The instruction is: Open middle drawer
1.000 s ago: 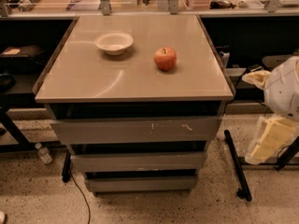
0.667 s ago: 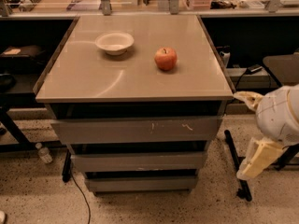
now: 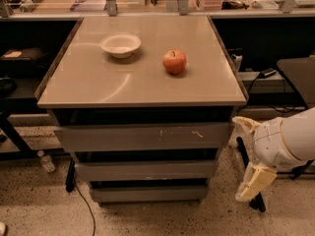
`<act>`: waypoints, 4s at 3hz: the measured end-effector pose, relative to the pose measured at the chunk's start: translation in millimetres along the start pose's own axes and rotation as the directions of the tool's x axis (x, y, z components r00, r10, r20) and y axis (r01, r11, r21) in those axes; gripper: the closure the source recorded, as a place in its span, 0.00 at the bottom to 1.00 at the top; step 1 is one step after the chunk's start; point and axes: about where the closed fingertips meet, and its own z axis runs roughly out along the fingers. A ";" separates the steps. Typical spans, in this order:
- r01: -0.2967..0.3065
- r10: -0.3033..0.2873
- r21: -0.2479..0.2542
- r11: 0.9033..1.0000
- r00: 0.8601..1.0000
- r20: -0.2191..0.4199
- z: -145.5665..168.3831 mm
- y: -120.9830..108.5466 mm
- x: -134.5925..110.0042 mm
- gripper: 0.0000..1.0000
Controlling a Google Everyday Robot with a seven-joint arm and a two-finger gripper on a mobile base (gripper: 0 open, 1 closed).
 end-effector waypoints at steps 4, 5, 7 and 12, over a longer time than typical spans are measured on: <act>-0.122 0.130 -0.116 0.986 0.990 0.059 224.7 32.1 131.0 0.00; -0.108 0.119 -0.104 0.989 0.987 0.105 250.5 13.7 129.0 0.00; -0.073 0.089 -0.103 0.992 0.982 0.166 262.9 7.7 119.4 0.00; 0.222 -0.239 0.089 0.971 0.927 0.289 347.1 -28.1 81.0 0.00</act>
Offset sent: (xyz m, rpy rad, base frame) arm 0.0200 -0.0328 -0.2533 0.0619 0.2159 -0.1275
